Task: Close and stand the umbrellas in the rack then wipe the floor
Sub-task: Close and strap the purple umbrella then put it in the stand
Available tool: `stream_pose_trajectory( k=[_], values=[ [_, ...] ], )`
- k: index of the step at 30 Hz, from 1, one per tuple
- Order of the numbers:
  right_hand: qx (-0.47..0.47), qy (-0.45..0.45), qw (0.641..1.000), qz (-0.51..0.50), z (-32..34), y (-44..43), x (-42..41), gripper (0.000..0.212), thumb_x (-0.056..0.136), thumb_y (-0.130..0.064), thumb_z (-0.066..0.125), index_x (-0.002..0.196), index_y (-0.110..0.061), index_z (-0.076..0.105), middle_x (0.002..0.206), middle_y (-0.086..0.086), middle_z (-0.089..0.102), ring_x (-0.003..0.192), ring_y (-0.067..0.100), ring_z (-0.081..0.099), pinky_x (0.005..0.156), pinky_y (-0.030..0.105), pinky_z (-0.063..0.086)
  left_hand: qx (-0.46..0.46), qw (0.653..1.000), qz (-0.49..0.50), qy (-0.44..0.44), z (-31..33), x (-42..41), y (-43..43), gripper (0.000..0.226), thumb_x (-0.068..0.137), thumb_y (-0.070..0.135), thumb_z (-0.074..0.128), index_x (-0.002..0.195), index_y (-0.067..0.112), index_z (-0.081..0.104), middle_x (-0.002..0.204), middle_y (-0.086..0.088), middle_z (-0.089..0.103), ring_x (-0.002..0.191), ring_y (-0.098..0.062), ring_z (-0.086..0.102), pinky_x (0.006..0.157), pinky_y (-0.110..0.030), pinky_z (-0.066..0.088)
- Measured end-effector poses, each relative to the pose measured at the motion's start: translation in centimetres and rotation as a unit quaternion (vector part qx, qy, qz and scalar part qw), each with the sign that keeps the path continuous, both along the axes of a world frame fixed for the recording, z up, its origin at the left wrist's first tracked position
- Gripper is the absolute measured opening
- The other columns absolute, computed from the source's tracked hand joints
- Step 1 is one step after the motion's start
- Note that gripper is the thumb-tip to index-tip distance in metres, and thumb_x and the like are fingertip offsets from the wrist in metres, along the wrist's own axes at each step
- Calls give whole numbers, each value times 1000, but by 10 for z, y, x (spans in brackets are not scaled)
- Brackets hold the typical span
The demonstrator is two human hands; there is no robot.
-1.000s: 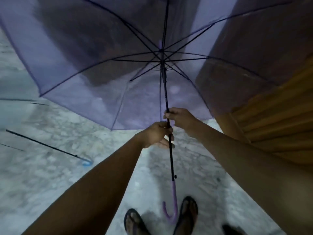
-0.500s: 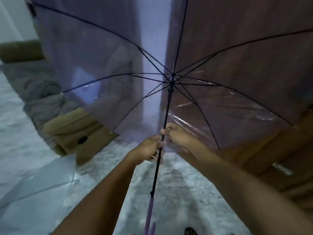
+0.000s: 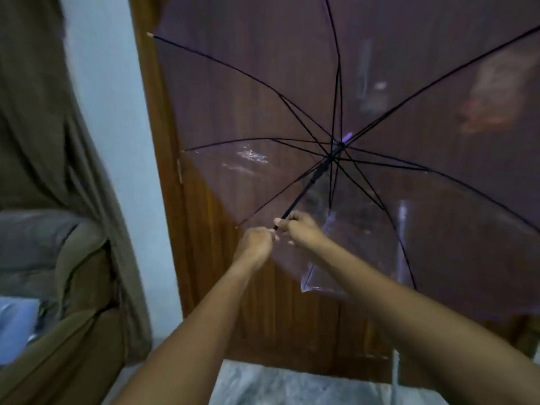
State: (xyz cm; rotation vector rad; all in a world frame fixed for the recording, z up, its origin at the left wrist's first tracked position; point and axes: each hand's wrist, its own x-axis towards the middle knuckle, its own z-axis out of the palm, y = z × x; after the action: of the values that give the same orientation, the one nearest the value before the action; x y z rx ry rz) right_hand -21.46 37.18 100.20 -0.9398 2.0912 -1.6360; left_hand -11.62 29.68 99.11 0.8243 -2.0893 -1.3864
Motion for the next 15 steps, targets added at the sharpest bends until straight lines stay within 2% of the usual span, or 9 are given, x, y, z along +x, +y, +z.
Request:
stream_pose_trajectory(
  k=[2, 4, 7, 10, 12, 13, 15],
  values=[
    [-15, -9, 999, -29, 27, 35, -13, 22, 101, -25, 59, 85, -12, 52, 76, 4, 57, 64, 14, 56, 51, 24, 36, -30, 999, 0, 16, 23, -11, 29, 40, 98, 28, 52, 62, 20, 65, 108, -24, 71, 103, -38, 64, 83, -40, 48],
    [-58, -32, 995, -81, 51, 73, -30, 18, 103, -25, 57, 94, -9, 56, 79, 3, 60, 59, 15, 61, 44, 23, 34, -33, 999, -15, 37, 41, -23, 56, 39, 95, 29, 56, 59, 19, 67, 101, -17, 73, 102, -35, 65, 83, -38, 47],
    [-119, -52, 982, -134, 82, 134, -55, 15, 103, -22, 56, 109, -9, 59, 100, 3, 68, 74, 21, 72, 52, 27, 38, -17, 997, -43, 69, 57, -40, 97, 34, 92, 27, 60, 60, 17, 70, 87, -10, 73, 90, -30, 66, 75, -33, 45],
    [-145, -53, 975, -160, 101, 197, -74, 16, 103, -17, 54, 114, -6, 60, 102, 6, 71, 71, 18, 71, 64, 31, 46, -23, 991, -103, 77, 67, -58, 141, 36, 95, 26, 59, 62, 17, 69, 75, -2, 68, 79, -20, 61, 75, -30, 43],
    [-150, -52, 970, -184, 107, 235, -83, 13, 103, -13, 53, 114, -8, 58, 93, 6, 72, 65, 17, 68, 71, 34, 50, -38, 985, -152, 67, 69, -70, 171, 38, 99, 23, 55, 64, 17, 67, 56, 6, 60, 61, -12, 56, 59, -24, 39],
    [-154, -54, 967, -197, 108, 254, -86, 14, 103, -10, 52, 117, -8, 56, 90, 6, 72, 63, 17, 67, 70, 33, 51, -44, 981, -177, 62, 69, -74, 185, 37, 100, 21, 53, 66, 15, 66, 46, 9, 54, 50, -8, 50, 49, -20, 34],
    [-159, -57, 961, -220, 110, 289, -95, 20, 103, -8, 52, 123, -7, 54, 91, 8, 70, 63, 18, 66, 60, 29, 53, -58, 973, -220, 50, 68, -83, 213, 37, 102, 18, 49, 69, 14, 65, 43, 3, 45, 38, -8, 39, 37, -18, 26]
  ],
)
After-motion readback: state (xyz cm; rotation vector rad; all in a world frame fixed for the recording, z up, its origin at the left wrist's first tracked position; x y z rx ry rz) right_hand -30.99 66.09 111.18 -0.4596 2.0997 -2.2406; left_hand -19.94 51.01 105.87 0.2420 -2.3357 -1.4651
